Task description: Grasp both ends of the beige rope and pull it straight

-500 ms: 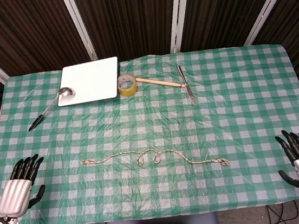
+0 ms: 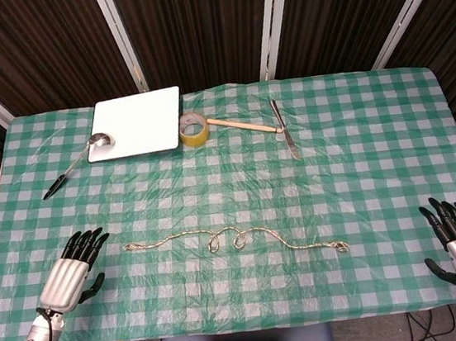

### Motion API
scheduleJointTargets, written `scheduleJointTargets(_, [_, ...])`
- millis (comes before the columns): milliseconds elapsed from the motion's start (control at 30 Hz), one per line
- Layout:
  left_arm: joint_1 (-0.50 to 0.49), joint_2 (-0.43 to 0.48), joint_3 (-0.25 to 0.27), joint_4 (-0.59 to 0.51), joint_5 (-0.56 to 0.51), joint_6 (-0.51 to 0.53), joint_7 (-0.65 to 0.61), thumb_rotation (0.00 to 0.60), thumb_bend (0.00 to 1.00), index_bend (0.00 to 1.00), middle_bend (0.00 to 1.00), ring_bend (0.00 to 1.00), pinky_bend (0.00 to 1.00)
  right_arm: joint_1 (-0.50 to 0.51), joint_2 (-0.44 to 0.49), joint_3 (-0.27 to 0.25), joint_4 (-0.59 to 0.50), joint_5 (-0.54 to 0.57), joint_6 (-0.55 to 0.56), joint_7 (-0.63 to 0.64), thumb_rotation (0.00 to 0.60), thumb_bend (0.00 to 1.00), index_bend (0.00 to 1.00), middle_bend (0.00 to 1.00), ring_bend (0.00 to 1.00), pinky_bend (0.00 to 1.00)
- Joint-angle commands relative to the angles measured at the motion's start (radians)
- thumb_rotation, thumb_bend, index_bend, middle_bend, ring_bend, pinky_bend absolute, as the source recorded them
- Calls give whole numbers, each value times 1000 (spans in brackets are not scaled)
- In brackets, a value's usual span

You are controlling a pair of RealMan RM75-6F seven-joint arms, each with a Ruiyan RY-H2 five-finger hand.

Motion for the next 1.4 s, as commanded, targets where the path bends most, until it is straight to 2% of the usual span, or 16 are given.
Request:
scheduleJointTargets(33, [-69,-121,-7,151,44,-32,-96,600,466,38,0,0,13,6,-7,5,-6,13,-13,-18,600,315,0,0,0,0])
scheduleJointTargets(200, [-112,-194,-16,227,35,-76,-53,600,465,261,0,0,0,14,-13,6,-14,26,-36,-40,600,315,0,0,0,0])
scheduleJointTargets(400, [-143,-269,-30,291,-3,-114,-51,600,461,346,0,0,0,16,-17,6,-16,28,-41,-47,600,314,0,0,0,0])
scheduleJointTargets(800, [-171,-381,-45,438,-40,-104,-51,600,450,384,0,0,0,20,-13,3,-16,30,-48,-40,600,314,0,0,0,0])
scheduleJointTargets(1167, [-177,-402,-29,504,-44,-101,-66,600,442,480,0,0,0,13,-9,3,-19,34,-38,-38,600,314,0,0,0,0])
scheduleJointTargets(1400, [-179,-419,-17,558,-56,-116,-76,600,442,508,0,0,0,11,-4,1,-19,31,-33,-29,600,315,0,0,0,0])
